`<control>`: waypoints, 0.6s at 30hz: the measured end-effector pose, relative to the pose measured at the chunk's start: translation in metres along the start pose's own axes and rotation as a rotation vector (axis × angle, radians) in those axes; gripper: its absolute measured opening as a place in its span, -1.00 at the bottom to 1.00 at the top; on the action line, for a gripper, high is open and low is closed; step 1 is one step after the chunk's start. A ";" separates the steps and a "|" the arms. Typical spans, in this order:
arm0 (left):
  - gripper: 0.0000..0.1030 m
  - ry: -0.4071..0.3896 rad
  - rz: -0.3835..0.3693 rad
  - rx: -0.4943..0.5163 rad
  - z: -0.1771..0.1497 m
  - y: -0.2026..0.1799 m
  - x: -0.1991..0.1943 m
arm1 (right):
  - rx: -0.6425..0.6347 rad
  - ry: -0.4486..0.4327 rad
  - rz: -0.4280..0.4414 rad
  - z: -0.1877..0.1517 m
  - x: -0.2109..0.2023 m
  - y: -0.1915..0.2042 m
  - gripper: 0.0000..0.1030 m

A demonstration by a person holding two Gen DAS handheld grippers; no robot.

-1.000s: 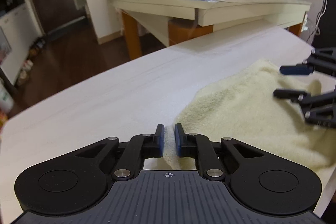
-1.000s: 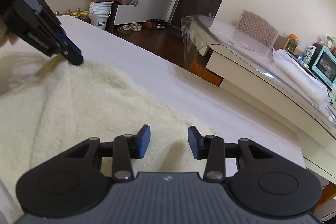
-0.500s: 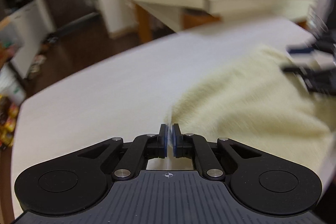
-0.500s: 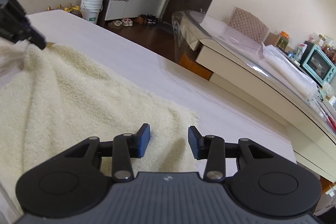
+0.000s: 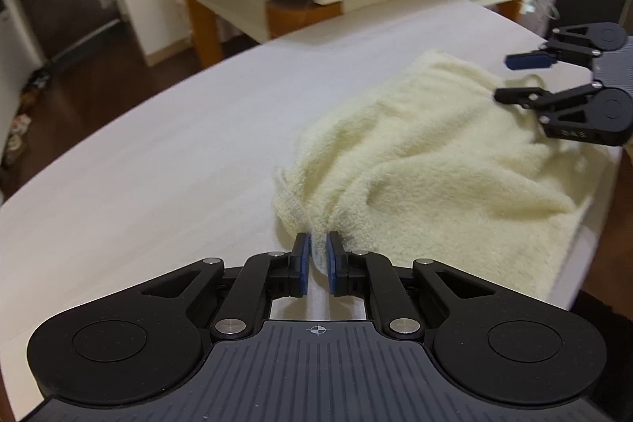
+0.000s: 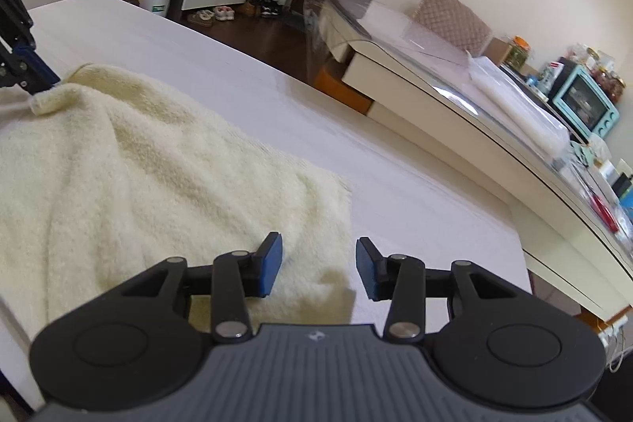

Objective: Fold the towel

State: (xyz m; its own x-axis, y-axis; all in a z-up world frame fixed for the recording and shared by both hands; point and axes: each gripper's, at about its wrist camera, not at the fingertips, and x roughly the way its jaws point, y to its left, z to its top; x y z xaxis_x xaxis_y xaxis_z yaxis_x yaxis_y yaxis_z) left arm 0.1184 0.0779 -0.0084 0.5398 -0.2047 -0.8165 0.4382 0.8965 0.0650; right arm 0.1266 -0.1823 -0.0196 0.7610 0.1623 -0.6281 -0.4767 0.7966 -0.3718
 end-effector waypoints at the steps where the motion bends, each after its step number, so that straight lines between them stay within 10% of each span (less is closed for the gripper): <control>1: -0.79 0.001 0.001 0.003 0.000 -0.001 0.000 | 0.000 0.003 -0.005 -0.002 -0.001 -0.001 -0.13; 11: -0.39 -0.118 0.066 -0.190 0.028 0.043 0.004 | 0.002 0.015 -0.028 -0.008 -0.006 -0.003 -0.13; 18: -0.77 -0.032 0.045 -0.147 0.032 0.040 0.024 | 0.009 0.008 -0.027 -0.009 -0.006 -0.004 -0.12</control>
State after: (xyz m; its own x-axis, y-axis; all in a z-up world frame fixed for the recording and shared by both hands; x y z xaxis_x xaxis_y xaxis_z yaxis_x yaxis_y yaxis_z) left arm 0.1718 0.0962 -0.0072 0.5805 -0.1731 -0.7957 0.3039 0.9526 0.0145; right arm 0.1195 -0.1916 -0.0208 0.7699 0.1361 -0.6235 -0.4523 0.8056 -0.3827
